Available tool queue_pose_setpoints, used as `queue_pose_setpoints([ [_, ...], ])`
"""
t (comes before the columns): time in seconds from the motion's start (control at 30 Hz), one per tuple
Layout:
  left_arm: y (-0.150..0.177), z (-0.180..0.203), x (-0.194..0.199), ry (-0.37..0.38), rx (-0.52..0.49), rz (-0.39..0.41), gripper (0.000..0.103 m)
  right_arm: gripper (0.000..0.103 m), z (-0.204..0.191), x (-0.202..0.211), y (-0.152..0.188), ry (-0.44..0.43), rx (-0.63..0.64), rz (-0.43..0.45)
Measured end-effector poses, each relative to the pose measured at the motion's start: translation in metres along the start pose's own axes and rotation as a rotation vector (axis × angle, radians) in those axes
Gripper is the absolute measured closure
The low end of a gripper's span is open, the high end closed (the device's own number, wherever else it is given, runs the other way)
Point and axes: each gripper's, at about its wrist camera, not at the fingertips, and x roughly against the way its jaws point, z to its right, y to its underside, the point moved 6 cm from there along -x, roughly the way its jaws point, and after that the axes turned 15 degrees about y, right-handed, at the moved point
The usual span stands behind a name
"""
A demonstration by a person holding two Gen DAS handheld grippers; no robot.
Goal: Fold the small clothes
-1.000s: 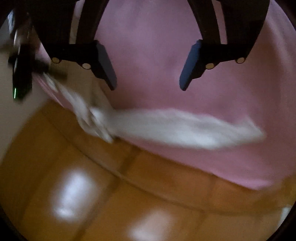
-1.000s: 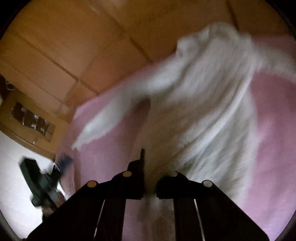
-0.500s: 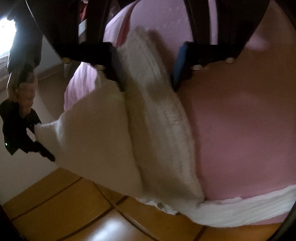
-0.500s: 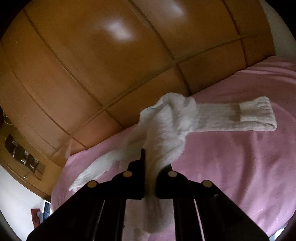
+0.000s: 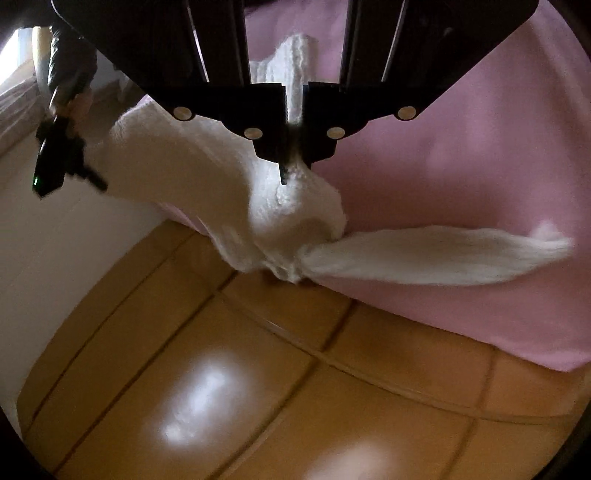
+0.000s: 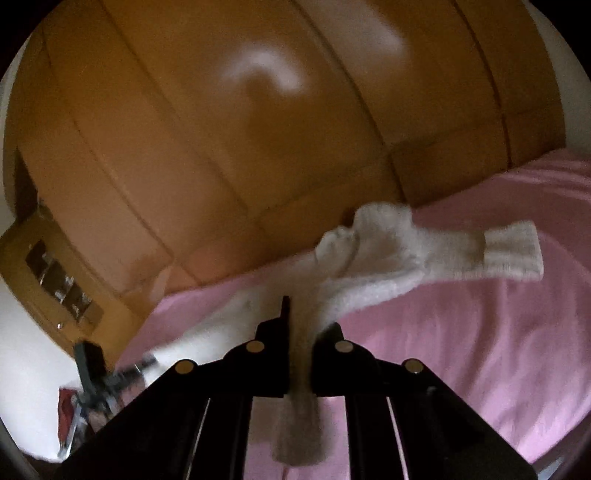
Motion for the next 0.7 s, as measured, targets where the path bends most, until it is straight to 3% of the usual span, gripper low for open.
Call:
queue_pose_setpoints([
  [0.17, 0.057, -0.015, 0.043, -0.08, 0.05, -0.062, 0.099, 0.097, 0.026, -0.022, 0.106, 0.045, -0.03, -0.228],
  [0.27, 0.106, -0.034, 0.032, -0.14, 0.109, -0.15, 0.099, 0.097, 0.044, -0.04, 0.15, 0.122, -0.042, -0.327],
  [0.33, 0.123, -0.047, 0.014, -0.184, 0.122, -0.203, 0.099, 0.097, 0.054, -0.049, 0.162, 0.182, -0.037, -0.35],
  [0.4, 0.11, -0.051, 0.004, -0.206, 0.135, -0.206, 0.098, 0.095, 0.06, -0.054, 0.164, 0.211, -0.027, -0.36],
  [0.47, 0.099, -0.055, 0.002, -0.202, 0.147, -0.184, 0.086, 0.081, 0.058, -0.049, 0.155, 0.241, 0.0, -0.327],
  [0.5, 0.091, -0.06, 0.007, -0.202, 0.162, -0.155, 0.069, 0.071, 0.057, -0.046, 0.149, 0.26, 0.013, -0.298],
  [0.53, 0.085, -0.063, 0.012, -0.22, 0.168, -0.123, 0.059, 0.052, 0.057, -0.046, 0.144, 0.275, 0.023, -0.271],
  [0.57, 0.078, -0.071, 0.011, -0.248, 0.177, -0.084, 0.046, 0.048, 0.052, -0.043, 0.135, 0.283, 0.038, -0.236],
  [0.7, 0.041, -0.109, 0.034, -0.349, 0.253, 0.051, 0.045, 0.037, 0.022, -0.059, 0.124, 0.234, 0.067, -0.199],
])
